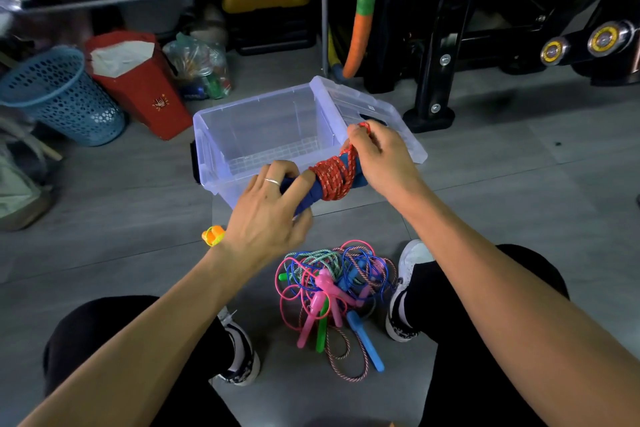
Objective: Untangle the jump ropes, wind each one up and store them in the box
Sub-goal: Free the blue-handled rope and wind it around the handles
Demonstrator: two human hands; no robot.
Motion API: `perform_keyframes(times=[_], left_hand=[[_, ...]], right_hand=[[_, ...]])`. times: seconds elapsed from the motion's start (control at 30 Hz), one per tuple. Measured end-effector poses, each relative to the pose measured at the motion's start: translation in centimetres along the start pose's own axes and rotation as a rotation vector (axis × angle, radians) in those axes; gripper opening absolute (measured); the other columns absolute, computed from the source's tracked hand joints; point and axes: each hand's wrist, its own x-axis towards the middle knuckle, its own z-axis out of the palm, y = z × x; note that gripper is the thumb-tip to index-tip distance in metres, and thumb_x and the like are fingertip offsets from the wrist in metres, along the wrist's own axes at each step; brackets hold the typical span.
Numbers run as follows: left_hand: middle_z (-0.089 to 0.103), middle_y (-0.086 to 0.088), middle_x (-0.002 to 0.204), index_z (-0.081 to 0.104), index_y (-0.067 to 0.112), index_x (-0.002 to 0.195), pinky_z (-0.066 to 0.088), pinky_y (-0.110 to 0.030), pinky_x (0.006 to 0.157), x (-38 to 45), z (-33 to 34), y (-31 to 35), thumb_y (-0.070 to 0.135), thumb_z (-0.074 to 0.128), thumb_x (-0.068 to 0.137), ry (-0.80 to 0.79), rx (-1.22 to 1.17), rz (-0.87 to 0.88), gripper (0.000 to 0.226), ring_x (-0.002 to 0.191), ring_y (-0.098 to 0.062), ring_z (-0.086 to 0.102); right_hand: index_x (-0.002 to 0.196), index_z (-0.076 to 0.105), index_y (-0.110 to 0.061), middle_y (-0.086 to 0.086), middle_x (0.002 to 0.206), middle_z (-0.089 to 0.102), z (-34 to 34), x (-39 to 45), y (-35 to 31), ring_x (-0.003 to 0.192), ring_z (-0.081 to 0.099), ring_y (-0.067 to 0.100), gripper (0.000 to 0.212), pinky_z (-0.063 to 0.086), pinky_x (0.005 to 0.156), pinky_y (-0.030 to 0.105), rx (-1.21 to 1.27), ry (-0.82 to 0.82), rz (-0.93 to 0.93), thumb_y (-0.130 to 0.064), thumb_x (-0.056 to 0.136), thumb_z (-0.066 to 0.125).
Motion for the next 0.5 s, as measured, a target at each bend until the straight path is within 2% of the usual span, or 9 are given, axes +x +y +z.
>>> perform_keyframes(times=[0.07,0.13,0.2,0.27,0.3,0.37,0.43,0.5], left_hand=[[0.053,-0.006,0.11,0.053,0.012,0.106,0.041,-0.026,0.085,0.2,-0.1,1.0,0.025,0.065,0.072,-0.035,-0.22,-0.152,0.039,0.095,-0.023,0.05],[0.059,0.001,0.103,0.05,0.014,0.099,0.038,-0.019,0.079,0.7,-0.4,1.6,0.028,0.068,0.068,-0.106,-0.423,-0.361,0.038,0.089,-0.016,0.05],[0.065,0.006,0.085,0.046,0.02,0.099,0.046,-0.025,0.068,1.3,-0.7,1.3,0.031,0.074,0.061,-0.258,-0.603,-0.576,0.049,0.075,-0.02,0.056],[0.07,0.0,0.081,0.043,0.027,0.106,0.052,-0.035,0.065,1.6,-0.7,0.7,0.033,0.084,0.054,-0.429,-0.719,-0.726,0.066,0.071,-0.025,0.063],[0.071,-0.005,0.084,0.042,0.03,0.11,0.053,-0.035,0.062,1.7,-0.5,0.6,0.034,0.087,0.054,-0.48,-0.722,-0.78,0.072,0.071,-0.025,0.065],[0.068,-0.006,0.092,0.041,0.031,0.115,0.053,-0.035,0.061,1.9,-0.3,0.7,0.037,0.088,0.058,-0.457,-0.626,-0.854,0.075,0.073,-0.024,0.065],[0.064,-0.001,0.092,0.042,0.028,0.117,0.052,-0.035,0.068,2.2,-0.4,0.4,0.04,0.086,0.06,-0.333,-0.462,-0.846,0.073,0.079,-0.023,0.062],[0.062,0.004,0.085,0.042,0.026,0.115,0.048,-0.032,0.068,2.4,-0.8,0.3,0.039,0.083,0.063,-0.233,-0.362,-0.797,0.068,0.08,-0.022,0.06]], right_hand=[[0.079,0.059,0.002,0.014,0.08,0.067,0.0,-0.3,-0.5,0.077,0.063,0.024,0.033,0.05,0.075,0.032,0.069,0.043,-0.059,-0.022,0.099,0.047],[0.076,0.06,0.0,0.011,0.076,0.067,-0.1,-0.4,-0.7,0.075,0.063,0.022,0.032,0.049,0.073,0.028,0.072,0.042,-0.143,-0.018,0.099,0.048],[0.076,0.061,0.0,0.006,0.074,0.067,-0.1,-0.6,-0.7,0.071,0.062,0.017,0.03,0.048,0.068,0.024,0.039,-0.029,-0.202,-0.017,0.098,0.05],[0.077,0.064,-0.001,0.004,0.077,0.068,0.0,-0.7,-0.6,0.075,0.062,0.014,0.027,0.048,0.069,0.025,-0.016,-0.073,-0.26,-0.019,0.094,0.053],[0.08,0.066,-0.003,0.004,0.081,0.069,0.0,-0.8,-0.7,0.083,0.062,0.015,0.023,0.048,0.075,0.026,-0.051,-0.051,-0.311,-0.019,0.092,0.054],[0.087,0.072,-0.007,0.0,0.09,0.071,-0.2,-0.8,-0.8,0.097,0.061,0.016,0.017,0.046,0.088,0.023,-0.069,-0.005,-0.381,-0.015,0.09,0.057],[0.086,0.071,-0.005,0.001,0.091,0.073,-0.5,-1.0,-1.2,0.095,0.066,0.017,0.015,0.049,0.088,0.024,0.059,-0.1,-0.304,-0.012,0.091,0.059],[0.083,0.065,0.004,0.011,0.087,0.073,-0.5,-1.4,-1.4,0.089,0.069,0.025,0.018,0.054,0.086,0.031,0.202,-0.226,-0.22,-0.01,0.093,0.059]])
